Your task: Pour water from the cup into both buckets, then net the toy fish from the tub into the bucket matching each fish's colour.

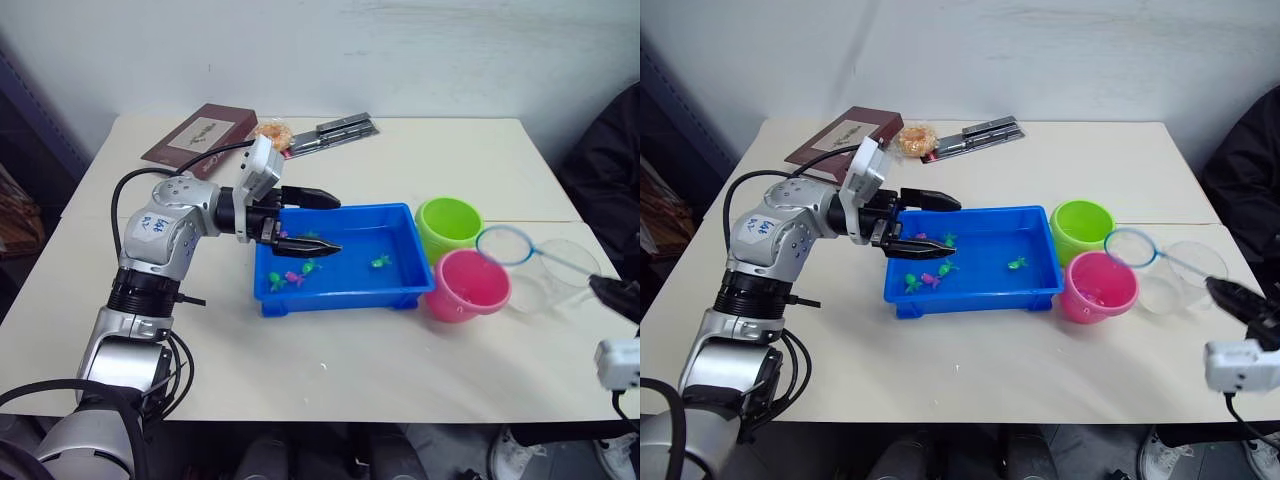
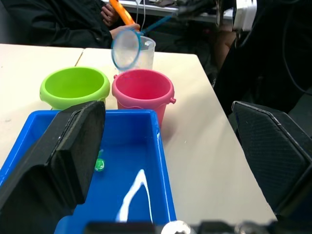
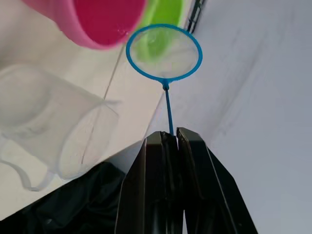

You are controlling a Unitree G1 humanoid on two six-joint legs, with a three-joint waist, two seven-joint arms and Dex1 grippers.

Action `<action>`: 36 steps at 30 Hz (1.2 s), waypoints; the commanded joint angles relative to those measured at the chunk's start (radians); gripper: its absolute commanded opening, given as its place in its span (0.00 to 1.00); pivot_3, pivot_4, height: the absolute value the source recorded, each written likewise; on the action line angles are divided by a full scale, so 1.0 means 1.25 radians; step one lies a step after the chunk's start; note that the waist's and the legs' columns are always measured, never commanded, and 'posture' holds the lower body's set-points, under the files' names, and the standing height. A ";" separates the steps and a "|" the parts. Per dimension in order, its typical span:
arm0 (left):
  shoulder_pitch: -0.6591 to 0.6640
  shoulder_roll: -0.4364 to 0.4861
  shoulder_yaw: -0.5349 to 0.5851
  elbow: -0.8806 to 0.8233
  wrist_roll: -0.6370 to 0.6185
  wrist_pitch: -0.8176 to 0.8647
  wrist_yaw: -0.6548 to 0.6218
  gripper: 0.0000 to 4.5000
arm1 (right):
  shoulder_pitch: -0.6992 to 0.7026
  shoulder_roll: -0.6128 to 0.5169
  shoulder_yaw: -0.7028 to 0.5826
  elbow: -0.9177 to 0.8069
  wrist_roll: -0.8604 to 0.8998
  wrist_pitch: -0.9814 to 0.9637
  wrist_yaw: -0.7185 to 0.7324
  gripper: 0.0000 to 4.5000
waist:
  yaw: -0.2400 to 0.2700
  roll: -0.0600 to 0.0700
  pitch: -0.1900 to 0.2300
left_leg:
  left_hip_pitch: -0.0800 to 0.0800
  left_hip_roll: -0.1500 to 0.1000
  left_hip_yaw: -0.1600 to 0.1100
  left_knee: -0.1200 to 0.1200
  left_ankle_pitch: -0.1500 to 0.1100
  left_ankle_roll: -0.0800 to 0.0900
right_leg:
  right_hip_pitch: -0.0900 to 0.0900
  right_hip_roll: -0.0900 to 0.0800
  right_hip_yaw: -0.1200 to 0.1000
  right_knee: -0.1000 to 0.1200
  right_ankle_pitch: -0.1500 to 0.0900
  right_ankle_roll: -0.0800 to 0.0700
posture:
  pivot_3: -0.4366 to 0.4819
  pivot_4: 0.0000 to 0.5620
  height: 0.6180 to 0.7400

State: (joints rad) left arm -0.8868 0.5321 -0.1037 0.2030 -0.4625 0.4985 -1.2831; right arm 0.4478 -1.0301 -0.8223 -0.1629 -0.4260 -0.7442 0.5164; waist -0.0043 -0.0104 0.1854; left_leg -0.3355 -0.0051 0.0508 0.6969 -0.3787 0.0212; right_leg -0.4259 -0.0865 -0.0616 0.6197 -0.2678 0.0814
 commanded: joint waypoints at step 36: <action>0.538 0.355 0.432 -0.487 -0.210 0.326 0.231 0.99 | -0.848 0.244 0.988 0.073 0.187 0.632 0.235 0.00 | 0.000 0.000 0.001 | -0.014 -0.001 -0.010 0.003 0.000 0.000 | -0.010 -0.006 -0.012 0.001 0.000 -0.002 | 0.48 0.27 1.00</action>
State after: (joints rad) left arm -0.2129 0.9593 0.3968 -0.3800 -0.7020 0.9040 -1.0012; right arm -0.5856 -0.7281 0.4309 -0.0695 -0.1718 0.0844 0.8198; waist -0.0046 -0.0100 0.1863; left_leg -0.3535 -0.0065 0.0382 0.7001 -0.3790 0.0207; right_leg -0.4382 -0.0935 -0.0760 0.6217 -0.2684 0.0784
